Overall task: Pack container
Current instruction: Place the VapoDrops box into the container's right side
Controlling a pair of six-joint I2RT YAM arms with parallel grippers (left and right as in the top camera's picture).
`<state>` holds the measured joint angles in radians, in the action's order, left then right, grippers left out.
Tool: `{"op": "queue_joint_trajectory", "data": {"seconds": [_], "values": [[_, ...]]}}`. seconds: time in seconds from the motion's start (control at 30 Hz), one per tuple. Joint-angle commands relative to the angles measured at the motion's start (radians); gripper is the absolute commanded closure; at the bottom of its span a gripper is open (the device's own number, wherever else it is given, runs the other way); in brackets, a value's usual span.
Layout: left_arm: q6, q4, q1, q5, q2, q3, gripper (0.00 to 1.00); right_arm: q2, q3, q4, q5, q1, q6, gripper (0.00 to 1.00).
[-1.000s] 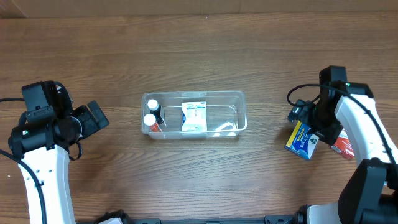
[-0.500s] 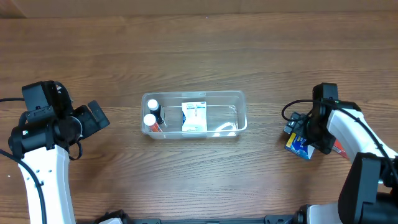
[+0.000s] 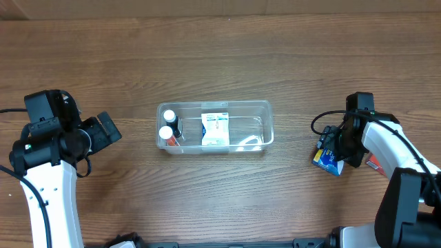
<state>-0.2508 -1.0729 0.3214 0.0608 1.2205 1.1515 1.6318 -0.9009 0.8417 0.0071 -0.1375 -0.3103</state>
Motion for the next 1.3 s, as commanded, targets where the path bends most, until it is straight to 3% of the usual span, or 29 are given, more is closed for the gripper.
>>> {"op": "queue_joint_trajectory", "data": {"seconds": [0.0,0.2,0.4,0.67,0.93,1.1,1.27], "values": [[0.023,0.0,0.003,0.011,0.002,0.002,0.0,0.005,-0.046,0.034,-0.049,-0.004,0.004,0.25],[0.023,0.0,0.003,0.011,0.002,0.002,0.0,-0.058,-0.359,0.286,-0.055,0.07,0.004,0.24],[0.023,0.001,0.003,0.011,0.002,0.002,0.0,-0.095,-0.655,0.401,-0.054,0.335,0.004,0.24],[0.023,0.0,0.003,0.011,0.002,0.002,0.0,0.006,-0.662,0.301,-0.043,0.623,-0.053,0.23],[0.023,0.001,0.003,0.011,0.002,0.002,0.0,0.198,-0.662,0.289,-0.043,0.687,-0.053,0.23],[0.023,0.0,0.003,0.011,0.002,0.002,0.0,0.213,-0.657,0.291,-0.043,0.686,-0.056,0.22],[0.023,0.0,0.003,0.011,0.002,0.002,0.0,0.213,-0.657,0.301,-0.043,0.686,-0.056,0.12]]}}
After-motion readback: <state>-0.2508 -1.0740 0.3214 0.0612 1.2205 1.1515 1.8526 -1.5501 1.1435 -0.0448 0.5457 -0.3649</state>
